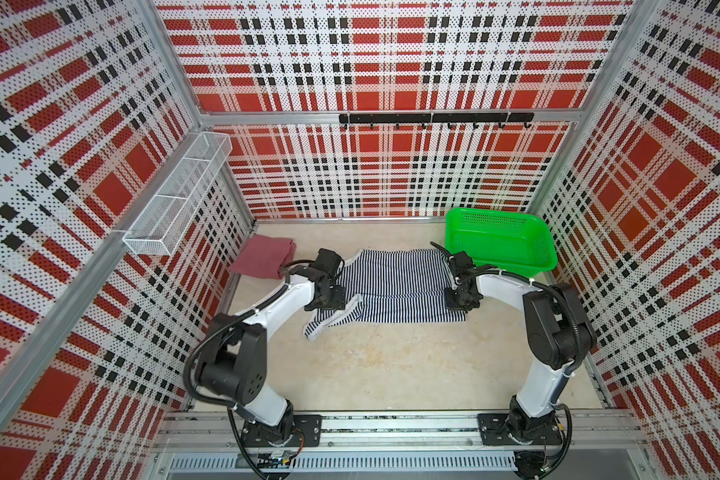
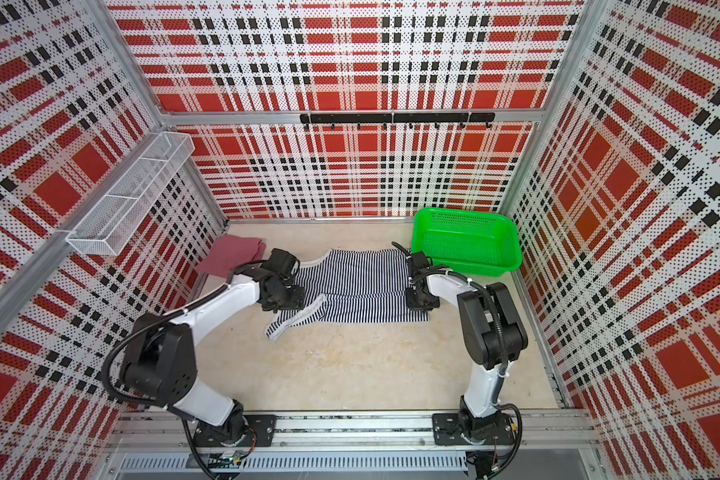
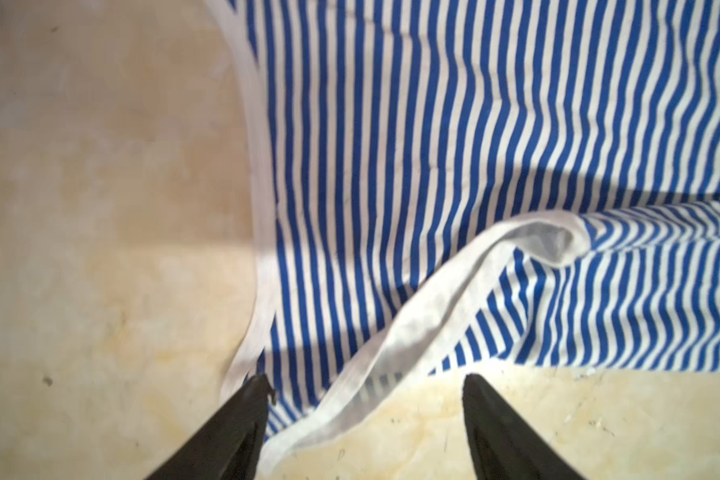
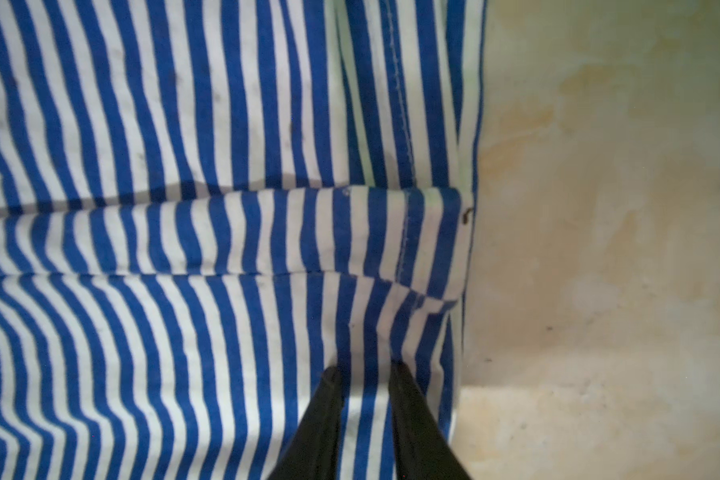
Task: Fold and stack the tank tops
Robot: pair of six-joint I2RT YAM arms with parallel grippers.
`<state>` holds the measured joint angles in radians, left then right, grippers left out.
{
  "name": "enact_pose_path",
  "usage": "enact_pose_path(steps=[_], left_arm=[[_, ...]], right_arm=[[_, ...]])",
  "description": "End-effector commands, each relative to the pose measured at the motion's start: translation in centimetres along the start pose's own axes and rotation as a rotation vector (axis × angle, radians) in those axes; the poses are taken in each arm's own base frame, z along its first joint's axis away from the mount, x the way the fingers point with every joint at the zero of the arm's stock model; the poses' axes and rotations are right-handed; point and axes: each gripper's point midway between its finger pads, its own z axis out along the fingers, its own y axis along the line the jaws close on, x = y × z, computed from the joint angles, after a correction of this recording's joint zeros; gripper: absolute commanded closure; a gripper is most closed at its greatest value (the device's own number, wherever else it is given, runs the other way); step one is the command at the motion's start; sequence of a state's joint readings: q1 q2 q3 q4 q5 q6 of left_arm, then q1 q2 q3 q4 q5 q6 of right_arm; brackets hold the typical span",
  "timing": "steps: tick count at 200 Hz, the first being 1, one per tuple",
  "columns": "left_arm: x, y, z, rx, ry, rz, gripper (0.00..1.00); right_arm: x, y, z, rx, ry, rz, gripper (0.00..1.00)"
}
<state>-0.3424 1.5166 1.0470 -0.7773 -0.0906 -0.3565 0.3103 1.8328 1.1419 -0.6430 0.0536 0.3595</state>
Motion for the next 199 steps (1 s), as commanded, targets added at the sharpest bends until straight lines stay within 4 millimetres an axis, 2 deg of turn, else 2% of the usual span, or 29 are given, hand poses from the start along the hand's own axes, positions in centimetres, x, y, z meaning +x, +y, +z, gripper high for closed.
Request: enact_pose_path(steps=[1, 16, 33, 70, 102, 137, 155, 175, 199], left_arm=[[5.3, 2.4, 1.1, -0.066, 0.125, -0.088, 0.27], [7.5, 3.0, 1.5, -0.07, 0.16, -0.127, 0.28], [8.7, 3.4, 1.8, -0.074, 0.16, -0.166, 0.28], [7.4, 4.6, 3.1, -0.102, 0.084, -0.224, 0.28], [6.9, 4.0, 4.3, -0.079, 0.089, -0.225, 0.31], [7.5, 3.9, 5.1, -0.082, 0.12, -0.217, 0.48], [7.6, 4.0, 5.0, -0.081, 0.124, -0.218, 0.61], [7.1, 4.1, 4.4, -0.083, 0.116, -0.215, 0.75], [5.8, 4.7, 2.8, -0.106, 0.097, -0.201, 0.85]], right_arm=[[1.3, -1.2, 2.0, 0.044, 0.067, -0.004, 0.74], [1.1, -1.2, 2.1, 0.045, 0.069, -0.011, 0.74], [0.7, -1.1, 2.1, 0.042, 0.068, -0.014, 0.74], [0.6, -1.1, 2.2, 0.043, 0.076, -0.027, 0.74], [0.8, -1.4, 2.0, 0.048, 0.076, -0.021, 0.74], [0.9, -1.5, 1.9, 0.05, 0.076, -0.017, 0.74], [0.6, -1.5, 1.9, 0.049, 0.075, -0.017, 0.74], [0.4, -1.5, 1.9, 0.054, 0.074, -0.022, 0.74], [0.3, -1.7, 1.8, 0.065, 0.074, -0.029, 0.74]])
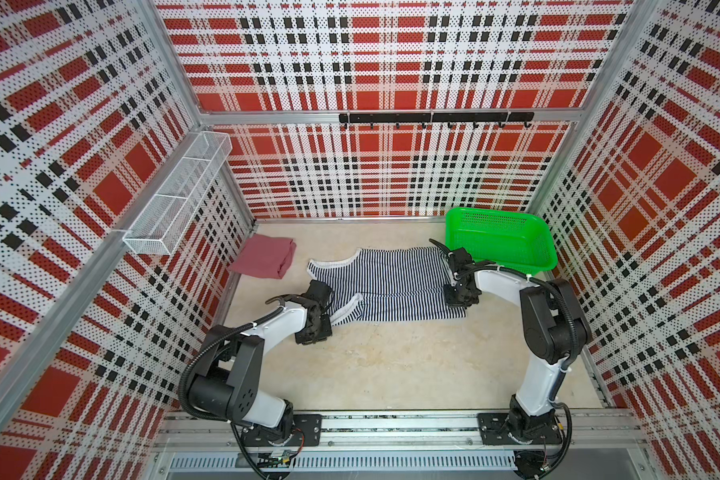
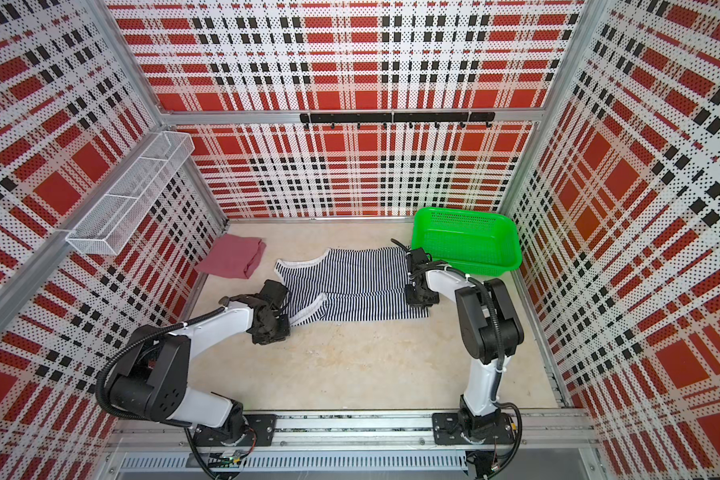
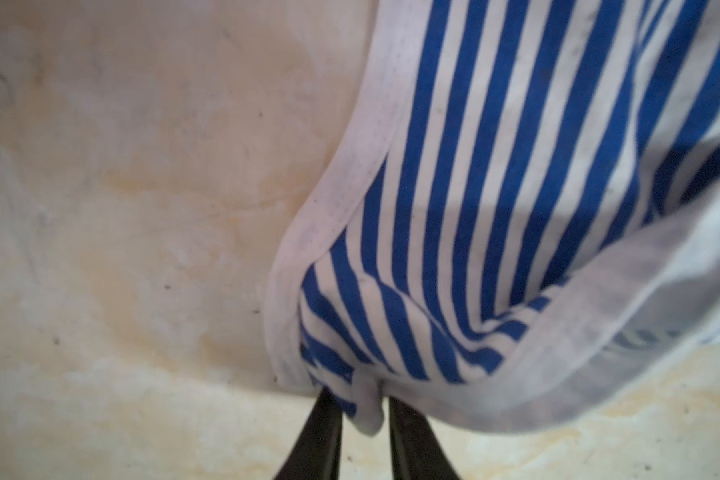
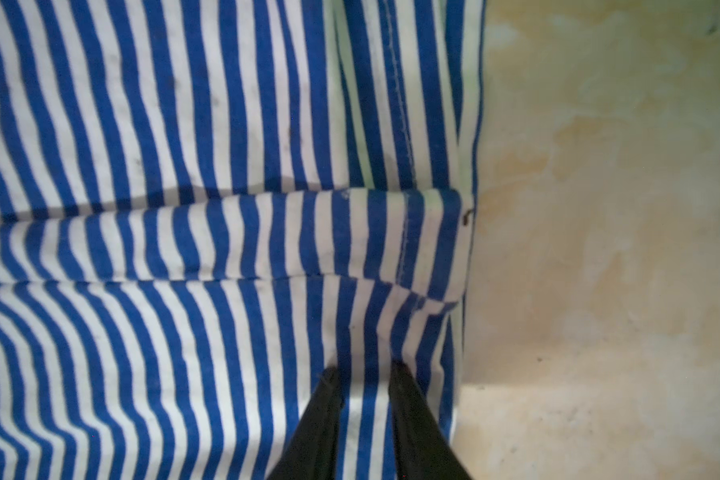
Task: Fold and stack the tank tops
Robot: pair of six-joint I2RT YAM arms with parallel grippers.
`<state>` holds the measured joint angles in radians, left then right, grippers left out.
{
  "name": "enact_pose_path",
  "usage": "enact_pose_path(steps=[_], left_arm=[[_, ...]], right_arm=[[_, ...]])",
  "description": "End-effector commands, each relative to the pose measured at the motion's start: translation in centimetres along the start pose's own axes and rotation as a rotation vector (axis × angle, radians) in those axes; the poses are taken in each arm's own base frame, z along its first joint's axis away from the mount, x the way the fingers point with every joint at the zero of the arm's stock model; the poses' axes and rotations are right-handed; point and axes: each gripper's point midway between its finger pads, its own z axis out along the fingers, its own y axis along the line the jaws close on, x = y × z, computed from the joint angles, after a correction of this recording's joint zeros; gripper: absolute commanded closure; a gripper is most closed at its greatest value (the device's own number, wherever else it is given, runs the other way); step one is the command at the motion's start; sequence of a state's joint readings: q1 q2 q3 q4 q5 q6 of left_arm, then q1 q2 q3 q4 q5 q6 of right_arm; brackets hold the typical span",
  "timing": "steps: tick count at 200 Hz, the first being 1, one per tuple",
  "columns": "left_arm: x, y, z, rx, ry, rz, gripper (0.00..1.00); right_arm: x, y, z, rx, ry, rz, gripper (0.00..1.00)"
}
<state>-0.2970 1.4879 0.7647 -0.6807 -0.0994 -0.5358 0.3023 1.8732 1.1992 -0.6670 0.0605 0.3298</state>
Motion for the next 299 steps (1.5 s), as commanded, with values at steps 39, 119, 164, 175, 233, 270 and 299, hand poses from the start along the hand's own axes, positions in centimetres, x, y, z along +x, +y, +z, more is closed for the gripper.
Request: enact_pose_path(steps=[39, 119, 164, 175, 233, 270, 299], left_arm=[[-4.2, 3.2, -3.6, -0.063, -0.05, -0.019, 0.88], [-6.1, 7.1, -2.4, -0.1, 0.016, -0.045, 0.78], [-8.0, 7.0, -2.8, -0.111, 0.006, -0.029, 0.68], [-8.7, 7.3, -4.3, -0.124, -0.031, -0.039, 0.65], [-10.3, 0.4, -11.9, 0.071, -0.252, -0.049, 0.61], [-9.6, -9.7, -9.5, 0.348, -0.255, 0.032, 0.62], [-10.3, -17.9, -7.4, 0.531, -0.239, 0.104, 0.62]], right_arm=[[1.0, -1.7, 1.8, 0.063, 0.067, -0.01, 0.75], [-0.2, -2.0, 1.9, 0.078, 0.062, -0.028, 0.76], [-0.4, -1.7, 1.8, 0.063, 0.061, -0.025, 0.76], [-0.6, -1.6, 1.4, 0.058, 0.053, -0.026, 0.75], [-2.1, 0.4, -2.7, -0.082, -0.056, -0.02, 0.66], [-3.1, 0.9, -5.6, -0.123, -0.139, -0.025, 0.54], [-3.8, 2.9, -5.0, -0.21, -0.174, -0.001, 0.55]])
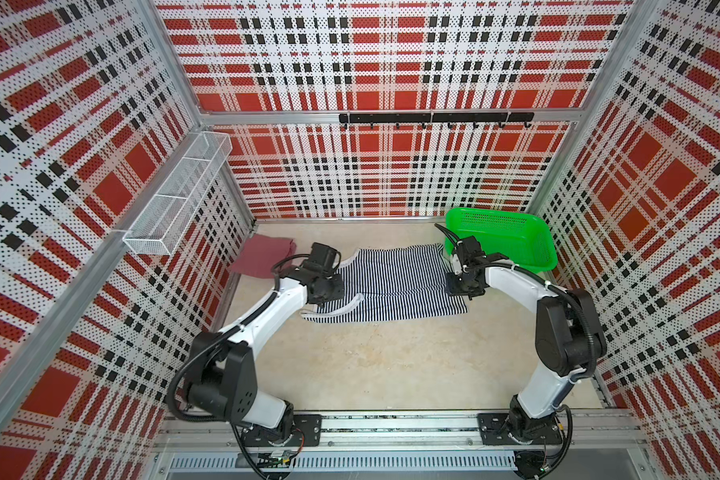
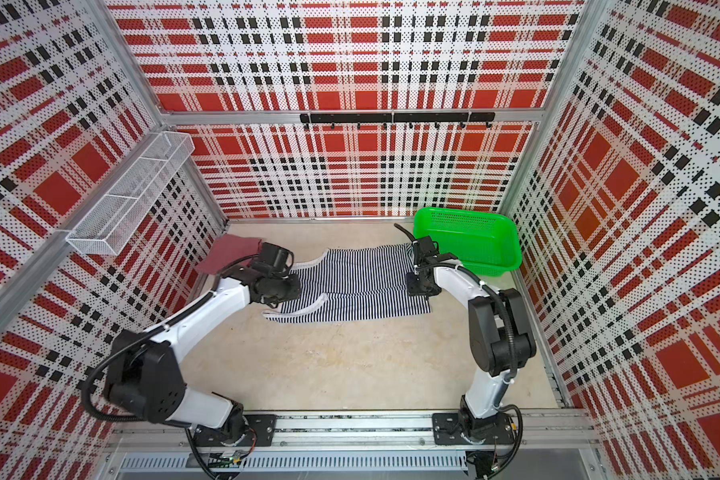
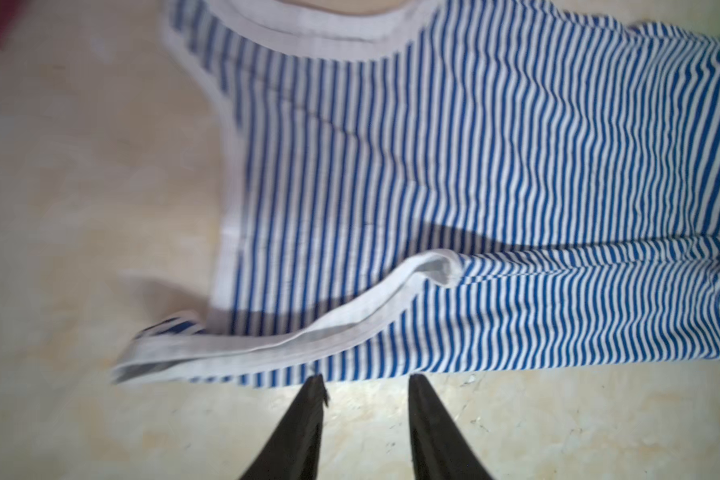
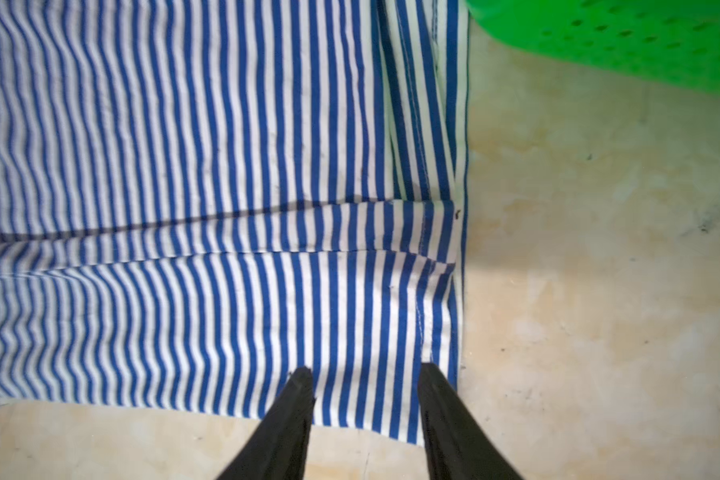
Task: Fold and stack the tank tops
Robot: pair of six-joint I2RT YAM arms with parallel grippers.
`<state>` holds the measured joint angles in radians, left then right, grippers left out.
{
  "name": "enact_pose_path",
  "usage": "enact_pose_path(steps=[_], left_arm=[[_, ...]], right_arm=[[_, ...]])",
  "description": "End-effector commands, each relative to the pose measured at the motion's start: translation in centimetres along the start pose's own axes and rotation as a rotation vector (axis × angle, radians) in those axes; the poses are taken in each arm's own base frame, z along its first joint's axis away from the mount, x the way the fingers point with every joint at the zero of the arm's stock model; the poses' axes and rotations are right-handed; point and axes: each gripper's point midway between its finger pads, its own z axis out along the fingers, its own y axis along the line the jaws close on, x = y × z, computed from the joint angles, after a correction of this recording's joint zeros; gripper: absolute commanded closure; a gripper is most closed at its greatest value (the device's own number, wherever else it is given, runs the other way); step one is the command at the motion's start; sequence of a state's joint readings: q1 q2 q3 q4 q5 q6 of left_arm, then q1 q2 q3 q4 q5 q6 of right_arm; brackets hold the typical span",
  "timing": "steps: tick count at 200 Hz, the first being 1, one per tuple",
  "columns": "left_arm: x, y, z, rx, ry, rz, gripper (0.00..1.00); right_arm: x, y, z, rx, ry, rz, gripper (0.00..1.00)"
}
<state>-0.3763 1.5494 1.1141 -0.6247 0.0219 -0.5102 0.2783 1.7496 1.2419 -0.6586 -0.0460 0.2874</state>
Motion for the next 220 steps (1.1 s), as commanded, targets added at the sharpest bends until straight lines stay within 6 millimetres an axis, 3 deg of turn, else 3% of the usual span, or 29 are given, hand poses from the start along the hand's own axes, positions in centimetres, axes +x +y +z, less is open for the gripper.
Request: enact_pose_path(steps=[1, 17, 37, 67, 95, 117, 162, 203, 220], left_arm=[[-1.6, -6.6, 3.2, 0.225, -0.028, -0.001, 0.62], [-1.4, -8.4, 5.6, 0.271, -0.001, 0.017, 0.62], [-0.7, -8.7, 8.5, 0.277, 0.036, 0.017, 0.62], [0.4, -7.3, 11.6, 0.214, 0.077, 0.024, 0.62], [2.2, -5.6, 12.9, 0.155, 0.127, 0.039, 0.62], [4.6, -4.3, 12.8, 0.118, 0.178, 0.061, 0.62], [12.4, 0.2, 10.7, 0.049, 0.312, 0.047, 0.62], [19.4, 1.6, 7.4, 0.03, 0.417, 0.012, 0.61], [20.3, 2.2, 5.9, 0.013, 0.415, 0.0, 0.59]], right_arm=[[-0.4, 1.4, 0.7, -0.07, -0.032, 0.02, 0.55], [-0.9, 1.8, 1.5, -0.061, -0.055, 0.033, 0.59], [-1.2, 1.6, 2.7, -0.038, -0.065, 0.067, 0.64], [-0.5, 0.3, 4.3, 0.026, -0.053, 0.089, 0.68], [0.7, -0.4, 5.3, 0.057, -0.027, 0.097, 0.69], [2.6, -1.1, 5.5, 0.078, 0.013, 0.11, 0.69], [8.7, -1.9, 4.4, 0.095, 0.127, 0.149, 0.69], [14.6, 0.6, 2.1, 0.062, 0.239, 0.121, 0.68], [15.4, 2.0, 0.7, 0.03, 0.259, 0.09, 0.67]])
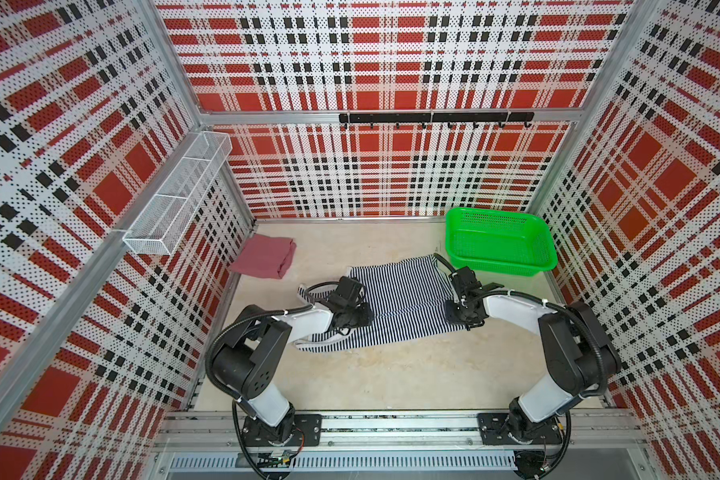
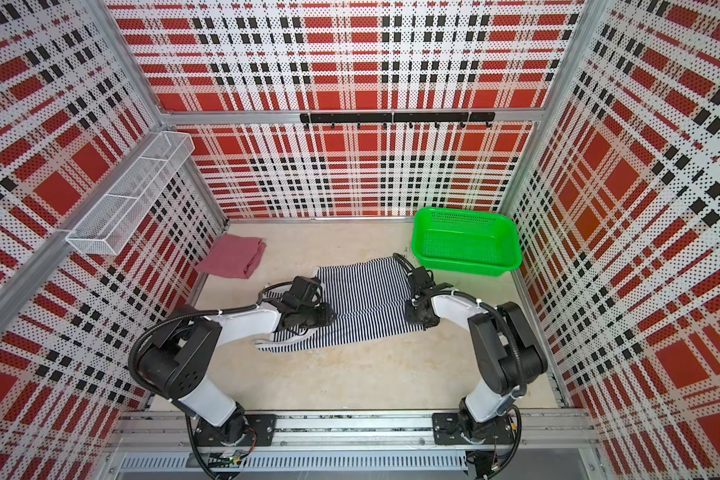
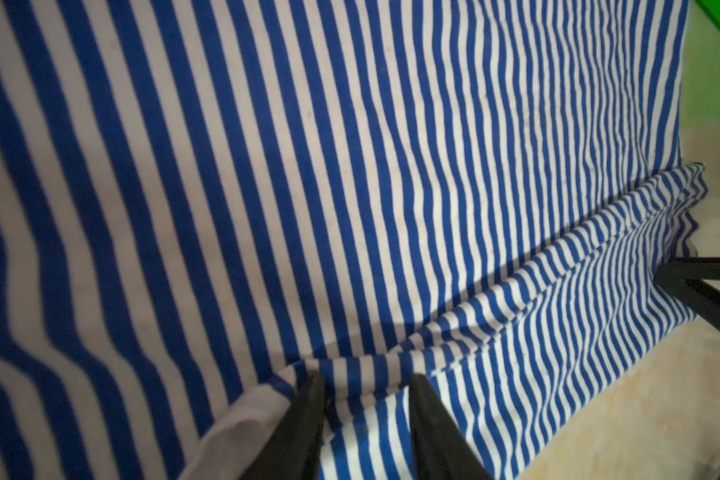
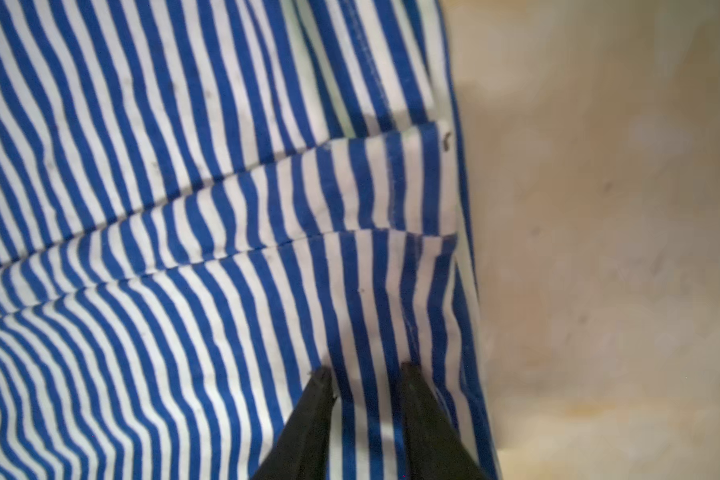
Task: Fold and stack the tank tops
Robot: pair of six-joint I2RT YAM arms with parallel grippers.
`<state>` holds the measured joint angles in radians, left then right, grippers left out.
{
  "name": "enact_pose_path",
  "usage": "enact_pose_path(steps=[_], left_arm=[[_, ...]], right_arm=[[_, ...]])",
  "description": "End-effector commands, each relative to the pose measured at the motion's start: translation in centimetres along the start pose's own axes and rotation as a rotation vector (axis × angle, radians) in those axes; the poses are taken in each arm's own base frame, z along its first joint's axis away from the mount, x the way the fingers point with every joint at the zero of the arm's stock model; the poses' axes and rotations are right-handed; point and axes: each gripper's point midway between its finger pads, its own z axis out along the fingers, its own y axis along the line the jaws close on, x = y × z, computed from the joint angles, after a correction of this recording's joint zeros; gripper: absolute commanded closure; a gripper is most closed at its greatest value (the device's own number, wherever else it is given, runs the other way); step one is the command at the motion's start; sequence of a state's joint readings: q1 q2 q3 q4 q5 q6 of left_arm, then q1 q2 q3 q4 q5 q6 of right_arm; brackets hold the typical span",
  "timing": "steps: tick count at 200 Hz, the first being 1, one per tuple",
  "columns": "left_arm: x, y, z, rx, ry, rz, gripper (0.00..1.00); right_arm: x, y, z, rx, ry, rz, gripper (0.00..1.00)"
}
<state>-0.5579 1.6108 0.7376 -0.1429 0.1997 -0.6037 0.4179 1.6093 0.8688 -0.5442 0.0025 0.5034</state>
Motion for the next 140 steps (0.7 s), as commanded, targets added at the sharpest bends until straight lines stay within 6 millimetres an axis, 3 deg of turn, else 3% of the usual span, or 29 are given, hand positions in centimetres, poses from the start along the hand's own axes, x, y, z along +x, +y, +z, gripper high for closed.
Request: enact_pose_path(steps=[1, 18, 36, 51, 69, 80, 108, 140], left_arm=[[9.6, 5.6, -1.1, -0.209, 0.281, -0.116, 0.59], [6.6, 5.8, -3.0, -0.227, 0.191, -0.121, 0.56], [0.9, 4.6, -5.1, -0.207, 0.075, -0.082, 0.53], [-4.3, 3.3, -6.8, -0.178, -0.031, -0.037, 0.52], [-9.5, 3.1, -8.2, -0.187, -0.135, 0.003, 0.5], [-11.6, 3.8, -8.4, -0.204, -0.17, -0.002, 0.5], [-15.0, 5.4, -8.0, -0.219, -0.23, -0.013, 0.5], [-17.3, 5.5, -5.6, -0.193, -0.25, -0.004, 0.51]], right_arm=[[4.5, 0.5, -1.1, -0.006, 0.144, -0.001, 0.67], [1.9, 1.8, -3.9, -0.044, 0.063, -0.023, 0.65], [-3.1, 2.9, -7.2, -0.038, -0.075, -0.121, 0.6], [-7.0, 3.2, -8.4, -0.03, -0.169, -0.157, 0.58], [-10.7, 3.5, -8.2, -0.049, -0.244, -0.152, 0.58], [-12.6, 3.9, -8.0, -0.062, -0.275, -0.148, 0.59], [-15.8, 4.9, -6.8, -0.063, -0.316, -0.143, 0.63], [-17.6, 5.1, -4.4, -0.061, -0.295, -0.143, 0.66]])
